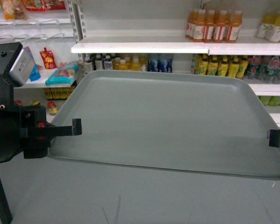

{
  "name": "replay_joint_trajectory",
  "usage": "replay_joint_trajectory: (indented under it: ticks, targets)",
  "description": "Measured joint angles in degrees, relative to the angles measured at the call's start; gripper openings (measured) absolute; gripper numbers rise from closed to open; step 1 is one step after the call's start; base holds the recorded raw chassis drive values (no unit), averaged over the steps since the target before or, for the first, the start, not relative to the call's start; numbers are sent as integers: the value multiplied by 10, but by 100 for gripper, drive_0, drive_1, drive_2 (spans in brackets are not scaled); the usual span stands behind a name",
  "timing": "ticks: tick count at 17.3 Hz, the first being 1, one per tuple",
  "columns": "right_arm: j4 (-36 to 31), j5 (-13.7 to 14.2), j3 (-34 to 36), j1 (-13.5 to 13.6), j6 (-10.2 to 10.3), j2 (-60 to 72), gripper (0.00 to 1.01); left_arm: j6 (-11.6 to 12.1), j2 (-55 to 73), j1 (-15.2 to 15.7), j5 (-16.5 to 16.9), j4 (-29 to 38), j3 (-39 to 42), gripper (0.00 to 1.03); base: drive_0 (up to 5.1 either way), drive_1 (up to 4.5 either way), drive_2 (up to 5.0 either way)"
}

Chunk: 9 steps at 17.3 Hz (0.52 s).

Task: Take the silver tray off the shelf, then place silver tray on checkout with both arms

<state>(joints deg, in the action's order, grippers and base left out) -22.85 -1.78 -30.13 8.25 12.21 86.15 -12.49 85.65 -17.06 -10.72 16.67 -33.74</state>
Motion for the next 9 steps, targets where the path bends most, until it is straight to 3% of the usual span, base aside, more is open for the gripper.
replay_joint_trajectory:
  ticks: [9]
  targets:
    - [1, 0, 0, 0, 0, 0, 3, 1, 0, 0, 0, 0, 0, 3, 8, -279, 295]
